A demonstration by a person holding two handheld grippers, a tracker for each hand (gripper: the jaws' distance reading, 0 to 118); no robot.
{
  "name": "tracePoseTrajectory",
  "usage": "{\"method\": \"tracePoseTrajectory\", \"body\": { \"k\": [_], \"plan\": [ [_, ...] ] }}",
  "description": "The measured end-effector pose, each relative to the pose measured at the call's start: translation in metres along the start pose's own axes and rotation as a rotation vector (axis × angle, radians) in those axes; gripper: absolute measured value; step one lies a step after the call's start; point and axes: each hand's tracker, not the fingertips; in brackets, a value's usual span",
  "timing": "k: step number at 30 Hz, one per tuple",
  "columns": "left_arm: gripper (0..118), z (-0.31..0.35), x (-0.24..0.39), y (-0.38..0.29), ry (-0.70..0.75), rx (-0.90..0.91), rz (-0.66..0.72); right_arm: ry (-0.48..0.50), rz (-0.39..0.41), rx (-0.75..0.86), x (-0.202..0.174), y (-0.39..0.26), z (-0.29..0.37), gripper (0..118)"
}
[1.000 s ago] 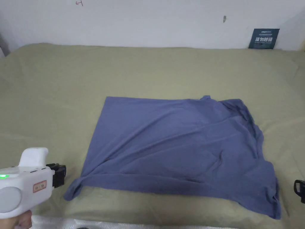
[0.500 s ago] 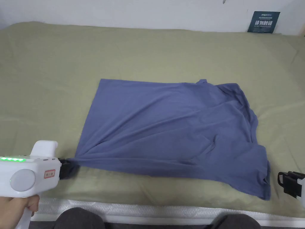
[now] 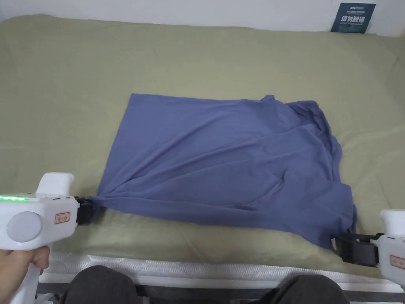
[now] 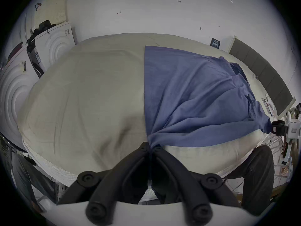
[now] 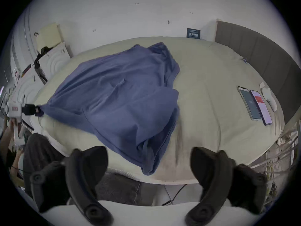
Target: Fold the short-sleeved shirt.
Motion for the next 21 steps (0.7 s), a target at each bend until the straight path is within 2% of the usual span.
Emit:
{"method": "tracePoseTrajectory", "body": {
  "k": [2,3,5,6,7,8,10,11,14,15,16,21],
  "plan": [
    [1,-0.001,-0.001,-0.001,0.002,-0.001,0.004,-0.002,0.010,-0.026,0.000,-0.004,-0.011,96],
    [1,-0.002,-0.001,-0.001,0.002,0.000,0.004,-0.084,-0.094,-0.018,0.000,-0.003,-0.007,83],
    [1,-0.002,-0.001,-0.001,0.002,0.000,0.003,-0.090,-0.076,-0.034,-0.002,-0.001,-0.013,51],
    [1,-0.003,-0.003,-0.002,0.000,0.000,0.004,-0.096,-0.085,-0.034,-0.001,0.000,-0.014,31],
    [1,-0.003,-0.004,-0.002,0.000,0.000,0.004,-0.056,-0.050,-0.033,-0.005,0.007,-0.010,16],
    [1,-0.002,-0.005,-0.001,-0.001,0.002,0.003,-0.045,-0.085,-0.027,-0.007,0.013,-0.005,5],
    [1,0.001,-0.008,0.001,-0.004,0.007,-0.001,-0.051,-0.082,-0.009,-0.010,0.021,0.004,4],
    [1,0.003,-0.009,0.004,-0.006,0.010,-0.002,-0.023,-0.095,0.007,0.003,0.018,-0.002,4],
    [1,0.008,-0.008,0.019,-0.017,0.024,-0.015,-0.039,-0.084,0.064,0.021,0.039,0.009,4],
    [1,0.009,-0.007,0.026,-0.016,0.035,-0.028,-0.054,-0.054,0.083,0.008,0.054,0.018,4],
    [1,0.010,-0.006,0.035,-0.015,0.044,-0.039,-0.051,-0.058,0.094,0.006,0.065,0.021,4],
    [1,-0.002,-0.001,0.087,-0.007,0.075,-0.057,-0.072,-0.023,0.137,0.009,0.124,0.011,4]
  ]
}}
